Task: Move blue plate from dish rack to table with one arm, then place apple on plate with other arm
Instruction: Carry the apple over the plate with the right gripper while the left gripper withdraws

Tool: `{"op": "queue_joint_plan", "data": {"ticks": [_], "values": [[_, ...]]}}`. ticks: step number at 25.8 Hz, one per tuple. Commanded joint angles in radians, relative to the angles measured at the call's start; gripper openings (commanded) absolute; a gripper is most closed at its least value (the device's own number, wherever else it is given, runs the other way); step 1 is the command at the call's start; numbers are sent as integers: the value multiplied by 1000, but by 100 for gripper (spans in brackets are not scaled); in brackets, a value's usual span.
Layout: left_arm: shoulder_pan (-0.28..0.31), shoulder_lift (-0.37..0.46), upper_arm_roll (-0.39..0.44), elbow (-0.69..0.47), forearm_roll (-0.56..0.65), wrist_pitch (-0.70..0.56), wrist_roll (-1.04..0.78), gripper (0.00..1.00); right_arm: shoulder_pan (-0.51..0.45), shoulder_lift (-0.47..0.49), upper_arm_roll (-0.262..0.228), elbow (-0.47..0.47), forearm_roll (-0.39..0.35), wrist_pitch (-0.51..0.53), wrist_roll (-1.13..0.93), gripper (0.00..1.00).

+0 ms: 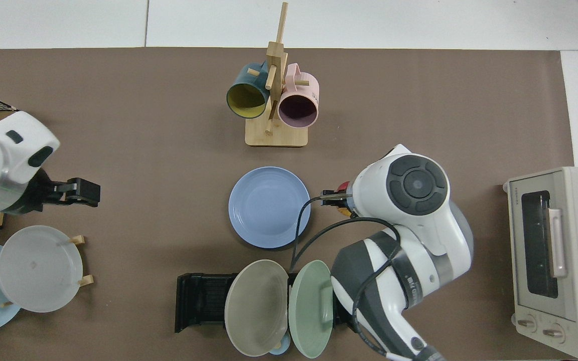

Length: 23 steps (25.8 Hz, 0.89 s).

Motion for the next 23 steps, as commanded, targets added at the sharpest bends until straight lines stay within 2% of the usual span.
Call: {"op": "queue_joint_plan", "data": {"ticks": [1, 6, 10, 17, 18, 19, 20, 21, 23], "values": [[-8, -55, 84, 9, -17, -70, 166, 100, 89, 102, -7, 99, 89, 12, 124, 0], [-7, -61, 90, 9, -17, -70, 186, 100, 172, 221, -7, 174, 92, 76, 262, 0], [-5, -61, 90, 9, -18, -56, 186, 100, 195, 280, -7, 160, 100, 177, 276, 0], [-8, -59, 63, 27, -15, -38, 179, 100, 214, 327, -7, 145, 129, 214, 277, 0], [-7, -58, 42, 35, -12, -28, 176, 100, 214, 330, -7, 143, 141, 222, 279, 10], [-4, -59, 20, 37, -11, -18, 173, 100, 210, 334, -7, 143, 161, 224, 277, 33], [2, -59, 14, 37, -11, -4, 174, 100, 207, 334, -7, 143, 196, 225, 277, 76], [4, -59, 14, 37, -15, 2, 174, 100, 210, 334, -7, 143, 211, 224, 274, 100], [5, -59, 15, 37, -21, 13, 174, 100, 215, 331, -7, 148, 212, 216, 276, 100]]}}
